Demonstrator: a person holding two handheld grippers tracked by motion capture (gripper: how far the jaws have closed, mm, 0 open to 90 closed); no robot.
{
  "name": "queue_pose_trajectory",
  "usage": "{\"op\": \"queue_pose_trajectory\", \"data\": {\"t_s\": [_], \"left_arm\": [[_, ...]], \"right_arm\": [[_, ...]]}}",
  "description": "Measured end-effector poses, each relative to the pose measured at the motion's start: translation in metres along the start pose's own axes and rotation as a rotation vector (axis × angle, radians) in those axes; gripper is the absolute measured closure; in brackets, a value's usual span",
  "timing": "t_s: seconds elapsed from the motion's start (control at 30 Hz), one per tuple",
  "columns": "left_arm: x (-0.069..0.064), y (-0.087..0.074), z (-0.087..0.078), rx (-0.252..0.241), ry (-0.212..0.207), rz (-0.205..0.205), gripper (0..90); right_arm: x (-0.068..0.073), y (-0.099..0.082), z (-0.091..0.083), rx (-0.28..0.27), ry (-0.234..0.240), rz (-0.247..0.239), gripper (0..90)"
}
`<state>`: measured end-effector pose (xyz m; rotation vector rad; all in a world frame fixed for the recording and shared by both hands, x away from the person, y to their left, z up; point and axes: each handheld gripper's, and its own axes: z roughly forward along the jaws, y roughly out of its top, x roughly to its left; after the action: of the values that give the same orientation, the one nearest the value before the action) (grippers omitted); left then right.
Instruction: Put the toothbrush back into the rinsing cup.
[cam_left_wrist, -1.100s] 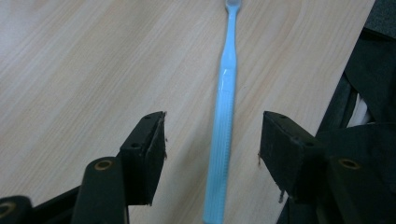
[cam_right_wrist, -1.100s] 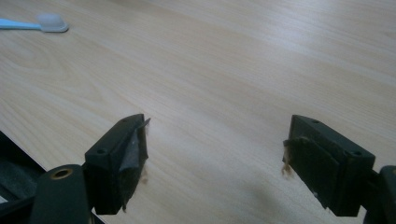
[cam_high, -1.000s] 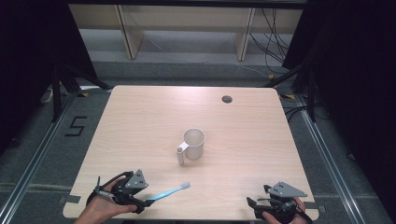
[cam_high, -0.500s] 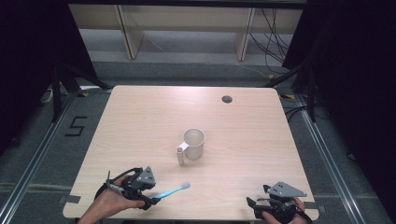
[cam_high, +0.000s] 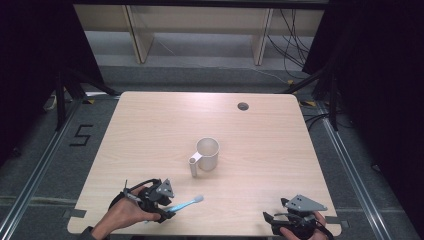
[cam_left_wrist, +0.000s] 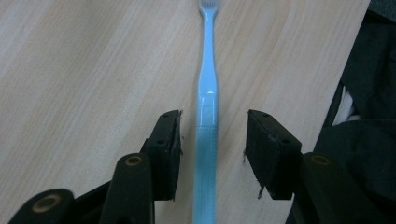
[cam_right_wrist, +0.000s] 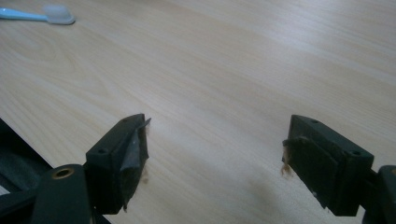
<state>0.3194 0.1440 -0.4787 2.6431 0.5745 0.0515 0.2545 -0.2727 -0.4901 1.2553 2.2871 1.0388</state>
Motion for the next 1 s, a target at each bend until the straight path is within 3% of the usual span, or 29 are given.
{"op": "queue_pose_trajectory", "data": {"t_s": [0.27, 0.3, 0.33, 0.4, 0.43, 0.5, 0.57, 0.63, 0.67, 0.83, 0.87, 0.97, 1.0], "left_arm": [[-0.001, 0.006, 0.002, 0.074, -0.003, 0.029, 62.2], [0.000, 0.007, 0.002, 0.075, 0.001, 0.047, 63.5], [-0.001, 0.008, 0.003, 0.084, -0.004, 0.034, 64.6], [-0.001, 0.009, 0.005, 0.097, -0.005, 0.038, 67.2], [-0.001, 0.010, 0.007, 0.110, -0.007, 0.042, 67.8], [0.000, 0.010, 0.009, 0.138, -0.005, 0.056, 68.5], [0.001, 0.011, 0.009, 0.140, -0.008, 0.047, 69.6], [0.002, 0.013, 0.009, 0.152, -0.004, 0.053, 71.6], [0.001, 0.014, 0.009, 0.167, -0.002, 0.060, 72.1], [-0.001, 0.021, 0.011, 0.221, 0.006, 0.090, 76.4], [-0.001, 0.025, 0.013, 0.248, 0.004, 0.101, 77.1], [-0.002, 0.030, 0.014, 0.289, -0.005, 0.104, 77.5], [-0.002, 0.030, 0.014, 0.289, -0.005, 0.104, 77.5]], "right_arm": [[-0.001, 0.001, 0.000, -0.010, -0.002, -0.030, 21.9], [0.001, 0.001, 0.000, -0.007, 0.001, -0.006, 21.9], [0.000, 0.001, 0.000, -0.011, -0.004, -0.023, 21.9], [0.002, 0.000, 0.000, -0.002, 0.004, 0.003, 21.9], [-0.001, 0.001, 0.001, -0.010, 0.000, -0.032, 21.9], [0.001, 0.001, 0.000, -0.011, 0.003, -0.007, 21.9], [0.000, 0.001, 0.001, -0.012, -0.002, -0.023, 22.0], [0.002, 0.000, 0.001, -0.002, 0.007, 0.004, 22.3], [0.000, 0.001, 0.001, -0.012, 0.000, -0.023, 22.3], [0.000, 0.001, 0.001, -0.015, 0.003, -0.021, 22.5], [0.002, 0.001, 0.001, -0.004, 0.017, 0.011, 22.5], [0.000, 0.001, 0.001, -0.009, 0.005, -0.024, 22.6], [0.001, 0.000, 0.001, -0.004, 0.017, -0.003, 22.6]]}}
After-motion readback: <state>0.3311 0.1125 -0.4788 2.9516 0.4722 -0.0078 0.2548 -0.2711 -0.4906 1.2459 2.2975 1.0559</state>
